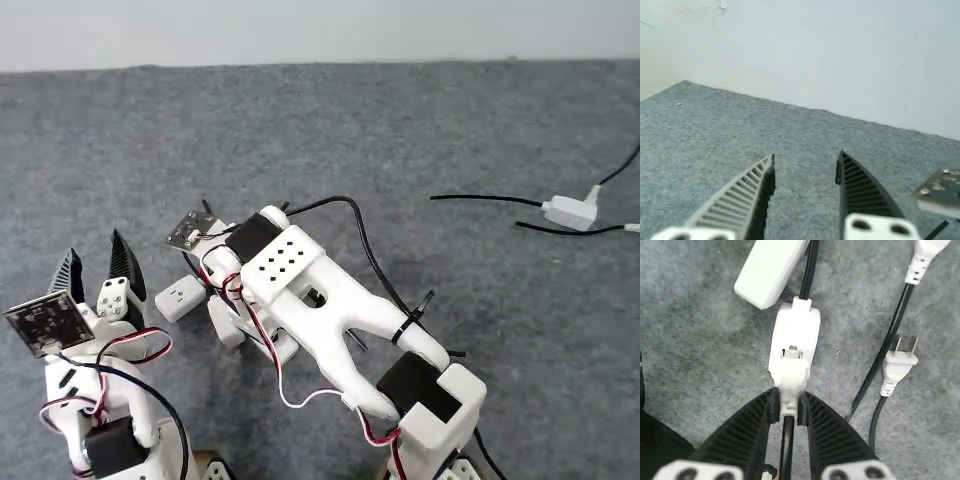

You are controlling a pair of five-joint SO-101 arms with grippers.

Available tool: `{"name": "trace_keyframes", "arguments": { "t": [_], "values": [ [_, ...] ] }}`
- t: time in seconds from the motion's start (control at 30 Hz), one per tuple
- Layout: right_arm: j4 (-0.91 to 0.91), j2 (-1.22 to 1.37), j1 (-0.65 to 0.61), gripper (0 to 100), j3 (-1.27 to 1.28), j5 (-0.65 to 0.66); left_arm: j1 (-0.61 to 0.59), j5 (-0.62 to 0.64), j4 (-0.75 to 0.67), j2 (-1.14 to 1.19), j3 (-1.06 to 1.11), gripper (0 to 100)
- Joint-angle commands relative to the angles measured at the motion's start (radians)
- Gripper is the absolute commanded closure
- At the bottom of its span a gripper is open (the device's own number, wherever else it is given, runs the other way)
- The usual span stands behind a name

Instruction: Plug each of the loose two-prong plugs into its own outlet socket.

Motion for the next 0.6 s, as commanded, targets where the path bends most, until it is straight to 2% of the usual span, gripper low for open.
{"name": "trace_keyframes", "arguments": {
  "t": [0.0, 0.57],
  "values": [
    [-0.048, -0.013, 0.013, 99.1, 0.037, -0.009, 0.000, 0.012, -0.028, -0.015, -0.008, 80],
    [-0.220, -0.007, 0.013, 99.1, 0.173, -0.005, 0.002, 0.012, -0.041, -0.015, 0.004, 80]
  ]
}}
